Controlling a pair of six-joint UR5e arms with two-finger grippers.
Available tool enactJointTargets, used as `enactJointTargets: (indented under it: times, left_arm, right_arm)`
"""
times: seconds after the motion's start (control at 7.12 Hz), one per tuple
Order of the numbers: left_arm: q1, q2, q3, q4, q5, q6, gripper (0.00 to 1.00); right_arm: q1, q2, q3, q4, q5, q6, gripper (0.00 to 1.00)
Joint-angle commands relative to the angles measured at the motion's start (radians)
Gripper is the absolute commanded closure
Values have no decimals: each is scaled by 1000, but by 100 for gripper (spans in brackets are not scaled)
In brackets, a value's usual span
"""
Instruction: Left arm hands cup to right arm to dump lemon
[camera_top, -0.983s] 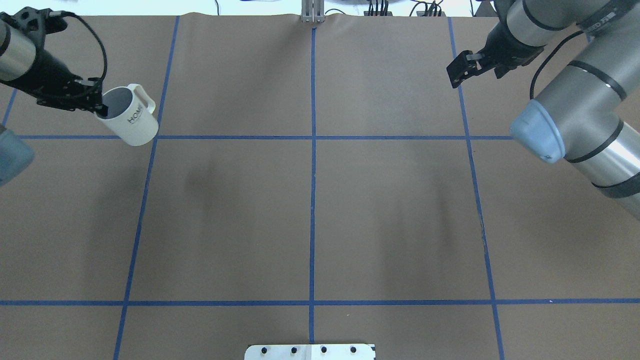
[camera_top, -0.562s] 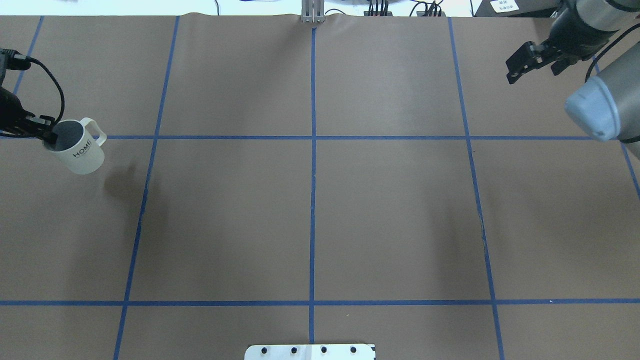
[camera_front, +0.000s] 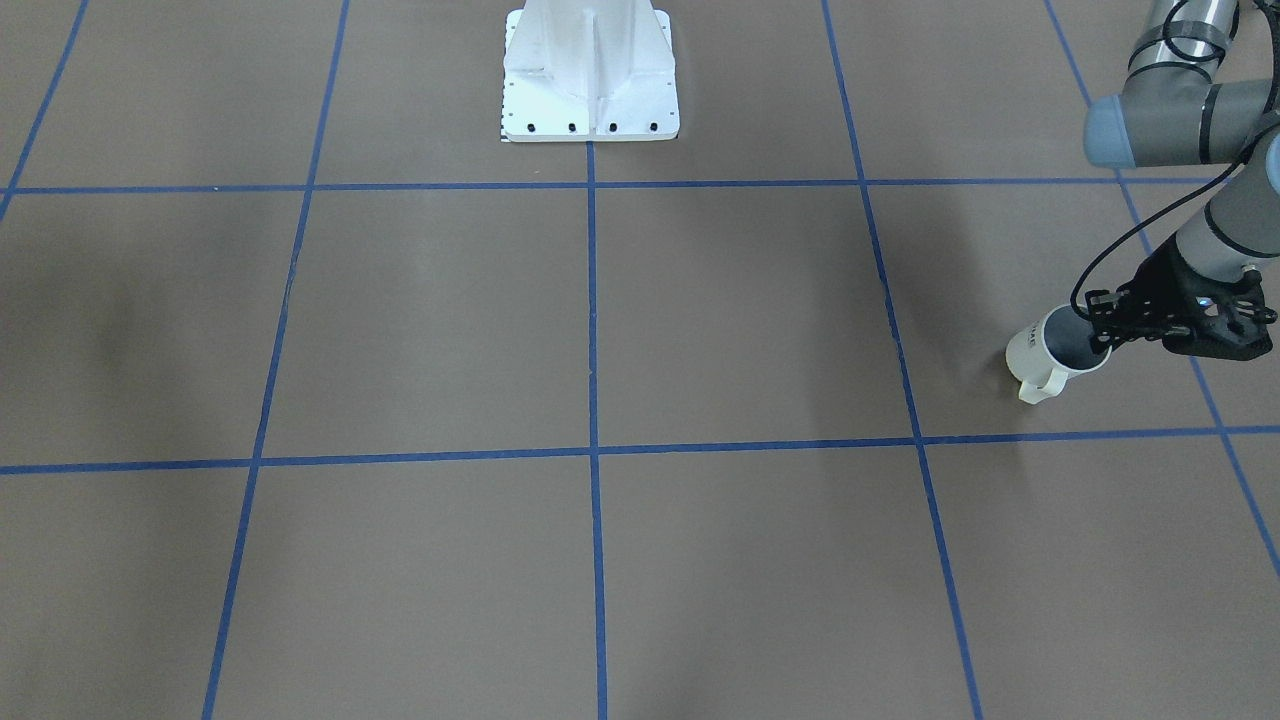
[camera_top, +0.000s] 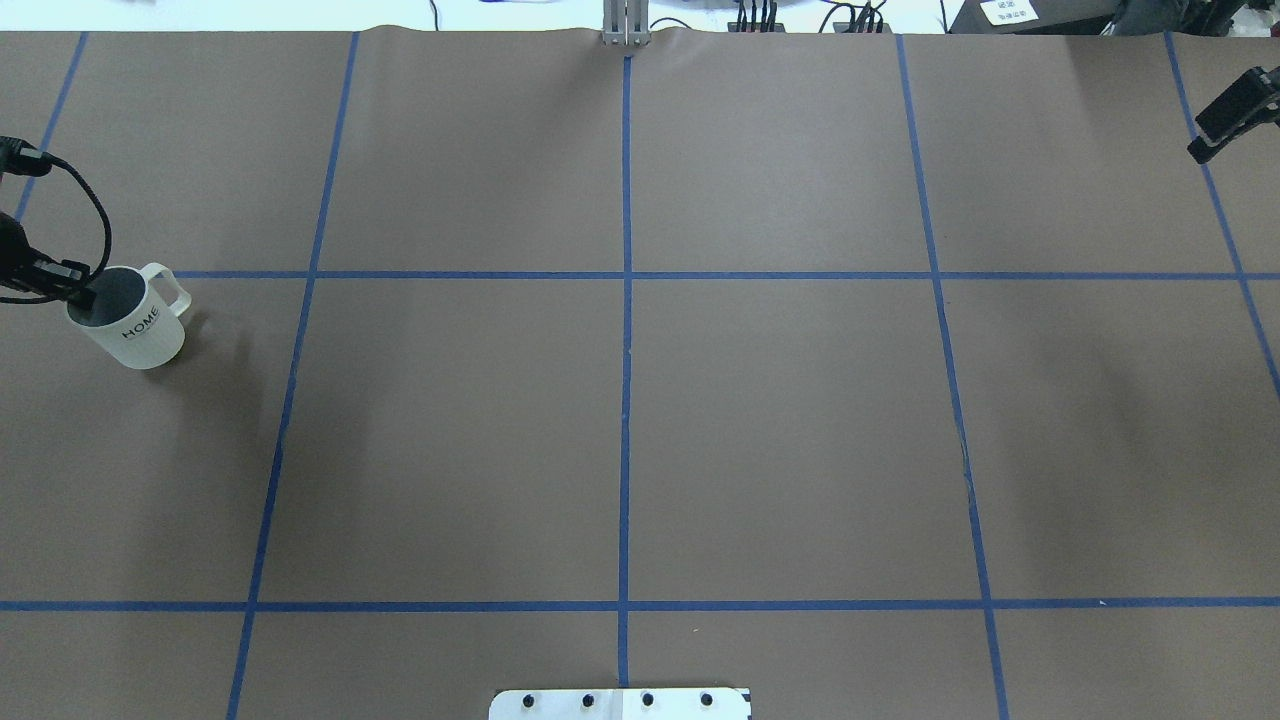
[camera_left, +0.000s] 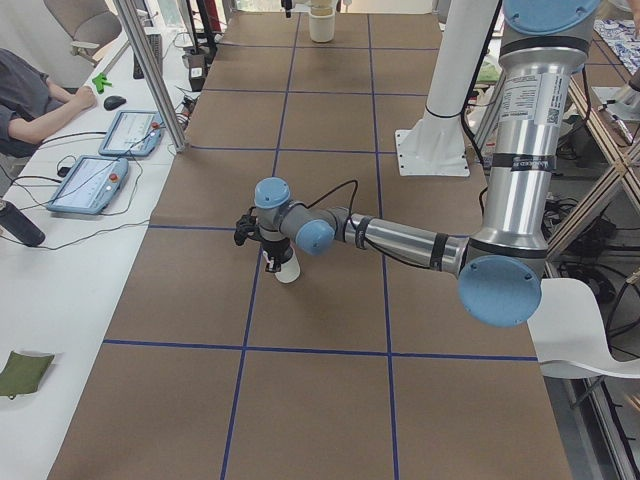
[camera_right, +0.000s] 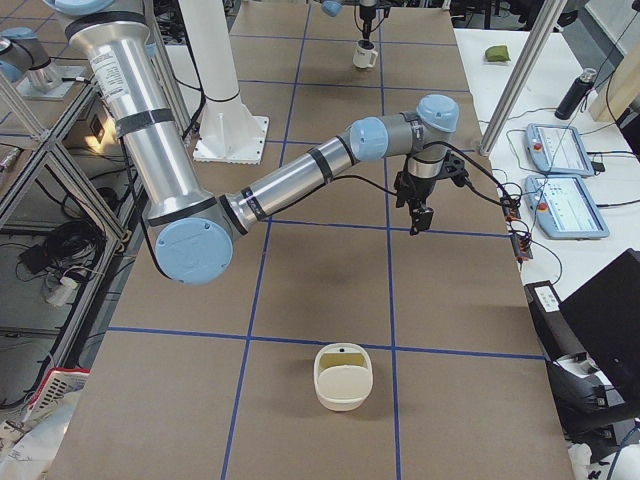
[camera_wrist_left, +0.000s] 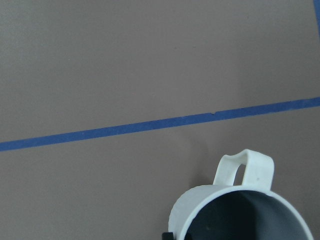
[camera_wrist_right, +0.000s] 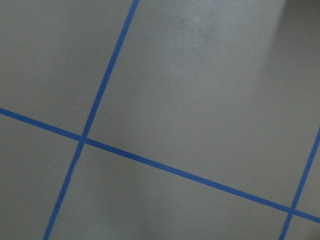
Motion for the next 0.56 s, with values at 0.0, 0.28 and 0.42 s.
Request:
enactJointTargets:
  times: [0.0, 0.28, 0.42]
  left_arm:
    - [-5, 1, 6, -27, -2, 0, 1]
    - [-64, -2, -11, -14, -12, 10, 0]
    - [-99, 12, -9, -12, -44, 47, 0]
  right_arm:
    - [41, -30, -7, 1, 31, -13, 0]
    - [63, -89, -6, 4, 26, -12, 0]
    - [72, -120, -1, 5, 23, -31, 0]
